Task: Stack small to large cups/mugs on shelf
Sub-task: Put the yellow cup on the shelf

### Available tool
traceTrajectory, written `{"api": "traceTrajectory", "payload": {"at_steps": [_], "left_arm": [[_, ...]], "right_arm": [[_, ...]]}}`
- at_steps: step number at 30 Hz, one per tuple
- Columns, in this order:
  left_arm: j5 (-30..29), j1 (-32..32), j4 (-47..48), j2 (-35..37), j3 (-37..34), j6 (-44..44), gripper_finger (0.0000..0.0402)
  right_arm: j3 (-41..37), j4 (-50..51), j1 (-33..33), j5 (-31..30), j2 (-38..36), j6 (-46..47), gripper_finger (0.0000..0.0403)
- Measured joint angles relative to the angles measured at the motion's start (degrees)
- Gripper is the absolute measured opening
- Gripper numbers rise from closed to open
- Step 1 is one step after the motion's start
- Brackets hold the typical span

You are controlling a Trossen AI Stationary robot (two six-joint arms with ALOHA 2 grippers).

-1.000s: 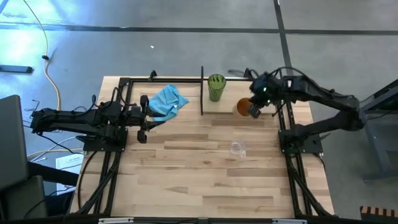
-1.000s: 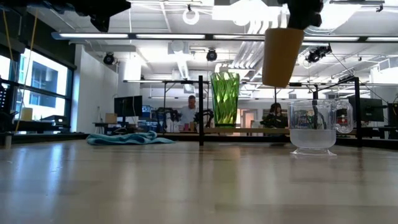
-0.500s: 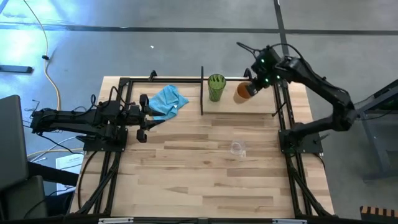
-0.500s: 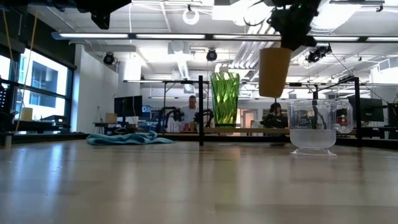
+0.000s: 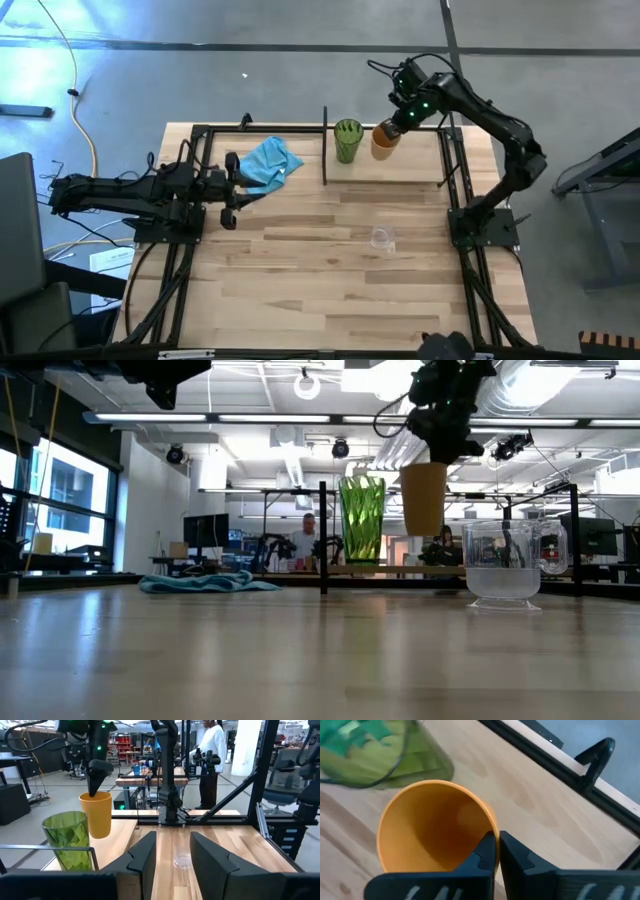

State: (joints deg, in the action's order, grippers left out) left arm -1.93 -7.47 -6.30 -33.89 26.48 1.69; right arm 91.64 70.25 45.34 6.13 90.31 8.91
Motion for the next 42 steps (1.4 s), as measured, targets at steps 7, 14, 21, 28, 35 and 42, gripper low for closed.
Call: {"api": "traceTrajectory", "payload": {"at_steps": [7, 14, 21, 28, 35, 42], "left_arm": [[0.0, 0.0, 0.9, 0.0, 0.0, 0.7, 0.0108], [0.0, 0.0, 0.4, 0.0, 0.0, 0.9, 0.0108], [-0.1, 0.0, 0.3, 0.0, 0.0, 0.4, 0.0108], [0.0, 0.0, 0.4, 0.0, 0.0, 0.0, 0.0108], [0.0, 0.0, 0.4, 0.0, 0.0, 0.0, 0.0108], [0.0, 0.0, 0.4, 0.0, 0.0, 0.4, 0.0108]], "right_arm": [[-2.6, -3.2, 1.7, 0.2, 0.8, -1.1, 0.0], [-4.5, -4.7, 2.5, 0.2, 0.8, -1.9, 0.0], [-7.3, -6.5, 3.2, 0.9, 0.8, -2.4, 0.0], [-10.1, -9.1, 3.4, 1.7, 0.8, -2.5, 0.0], [-10.5, -10.5, 3.5, 2.5, 0.8, -2.9, 0.0], [-10.5, -10.1, 3.5, 3.5, 0.8, -2.9, 0.0]]}}
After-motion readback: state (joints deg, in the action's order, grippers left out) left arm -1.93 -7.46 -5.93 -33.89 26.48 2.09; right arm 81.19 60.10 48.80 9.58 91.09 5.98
